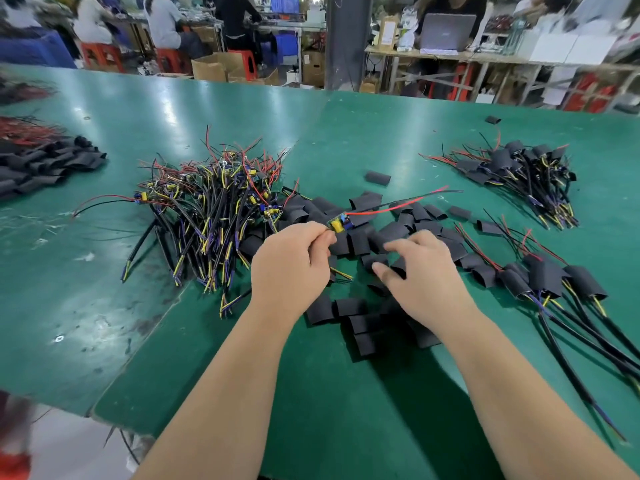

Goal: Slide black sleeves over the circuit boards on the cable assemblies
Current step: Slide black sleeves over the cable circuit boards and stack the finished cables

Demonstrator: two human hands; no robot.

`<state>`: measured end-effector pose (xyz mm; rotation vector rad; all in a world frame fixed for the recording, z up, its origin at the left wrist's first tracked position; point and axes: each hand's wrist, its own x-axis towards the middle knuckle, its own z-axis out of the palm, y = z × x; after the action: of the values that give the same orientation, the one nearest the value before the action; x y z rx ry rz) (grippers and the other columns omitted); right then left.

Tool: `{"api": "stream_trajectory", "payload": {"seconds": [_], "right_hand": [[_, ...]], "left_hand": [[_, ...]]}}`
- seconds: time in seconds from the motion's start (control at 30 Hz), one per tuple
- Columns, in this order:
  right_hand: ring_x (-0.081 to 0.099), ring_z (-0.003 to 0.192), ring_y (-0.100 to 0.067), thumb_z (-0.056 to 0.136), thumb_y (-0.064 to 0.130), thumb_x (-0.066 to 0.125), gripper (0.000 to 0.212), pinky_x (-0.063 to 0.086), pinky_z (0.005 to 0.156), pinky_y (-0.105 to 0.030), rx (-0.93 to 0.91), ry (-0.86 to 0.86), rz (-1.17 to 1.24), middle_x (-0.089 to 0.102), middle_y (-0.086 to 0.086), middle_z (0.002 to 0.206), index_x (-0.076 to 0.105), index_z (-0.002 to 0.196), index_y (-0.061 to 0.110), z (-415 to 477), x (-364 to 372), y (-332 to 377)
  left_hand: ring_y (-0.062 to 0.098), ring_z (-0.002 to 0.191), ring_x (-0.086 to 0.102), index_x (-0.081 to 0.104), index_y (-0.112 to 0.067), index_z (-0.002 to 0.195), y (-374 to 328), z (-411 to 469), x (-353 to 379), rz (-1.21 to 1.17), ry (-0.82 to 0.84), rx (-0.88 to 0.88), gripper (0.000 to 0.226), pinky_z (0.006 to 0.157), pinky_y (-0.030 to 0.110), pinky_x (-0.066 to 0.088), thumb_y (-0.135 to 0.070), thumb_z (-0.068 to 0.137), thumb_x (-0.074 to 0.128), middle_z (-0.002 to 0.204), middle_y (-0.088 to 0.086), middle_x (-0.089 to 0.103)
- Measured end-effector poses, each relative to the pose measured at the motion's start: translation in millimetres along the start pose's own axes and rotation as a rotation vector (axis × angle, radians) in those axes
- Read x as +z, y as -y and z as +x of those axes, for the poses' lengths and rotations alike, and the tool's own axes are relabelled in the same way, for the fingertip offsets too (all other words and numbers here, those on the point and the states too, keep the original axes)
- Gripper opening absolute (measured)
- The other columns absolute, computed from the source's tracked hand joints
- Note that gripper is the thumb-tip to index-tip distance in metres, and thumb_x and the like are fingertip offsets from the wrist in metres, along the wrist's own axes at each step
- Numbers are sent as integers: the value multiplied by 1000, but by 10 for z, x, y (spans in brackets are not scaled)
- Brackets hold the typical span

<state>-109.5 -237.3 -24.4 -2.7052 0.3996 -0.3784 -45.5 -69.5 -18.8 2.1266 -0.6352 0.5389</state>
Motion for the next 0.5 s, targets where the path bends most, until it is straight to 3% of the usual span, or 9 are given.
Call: {"api": "stream_trajectory", "payload": {"seconds": [0.1, 0.2, 0.27, 0.33, 0.4, 0.5], "right_hand": [[40, 117, -27, 95, 34, 56, 34, 36, 100, -35, -133, 121, -93, 50, -5, 120, 61, 126, 22, 119, -32, 174], [52, 96, -14, 84, 43, 68, 22, 38, 78, -23, -227, 265, 27, 51, 8, 93, 69, 97, 25, 123, -182, 285], [54, 84, -7, 65, 51, 80, 38, 44, 72, -20, -300, 522, 8, 49, 17, 89, 64, 93, 33, 42, -285, 347], [54, 89, -14, 56, 48, 86, 57, 52, 79, -34, -305, 726, -107, 43, 15, 95, 56, 102, 34, -53, -289, 397], [54, 92, -21, 62, 37, 86, 55, 51, 79, -40, -294, 698, -160, 39, 8, 97, 54, 106, 30, -87, -228, 416], [54, 95, -24, 76, 18, 72, 29, 49, 83, -39, -322, 494, -118, 49, 0, 102, 59, 102, 21, -14, -177, 414]], "left_hand": [[21, 66, 60, 71, -14, 84, 5, -10, -14, 10, -48, 3, 19, 63, 41, 49, -15, 94, 55, 71, -3, 68], [24, 65, 58, 70, -12, 85, 31, -13, -22, 6, -58, -8, 17, 62, 42, 47, -16, 94, 56, 72, -1, 68], [26, 64, 56, 70, -12, 85, 55, -7, -19, 13, -60, -11, 17, 62, 44, 46, -16, 94, 56, 73, 0, 68], [26, 65, 58, 70, -11, 85, 65, -3, -23, 1, -68, -9, 17, 63, 44, 47, -16, 94, 55, 73, 1, 68], [26, 66, 59, 70, -11, 86, 67, -4, -27, -15, -73, -10, 17, 63, 43, 47, -15, 94, 55, 73, 1, 68], [26, 67, 59, 70, -11, 86, 66, -4, -24, -24, -68, -8, 18, 63, 43, 47, -16, 94, 55, 74, 1, 68]]}}
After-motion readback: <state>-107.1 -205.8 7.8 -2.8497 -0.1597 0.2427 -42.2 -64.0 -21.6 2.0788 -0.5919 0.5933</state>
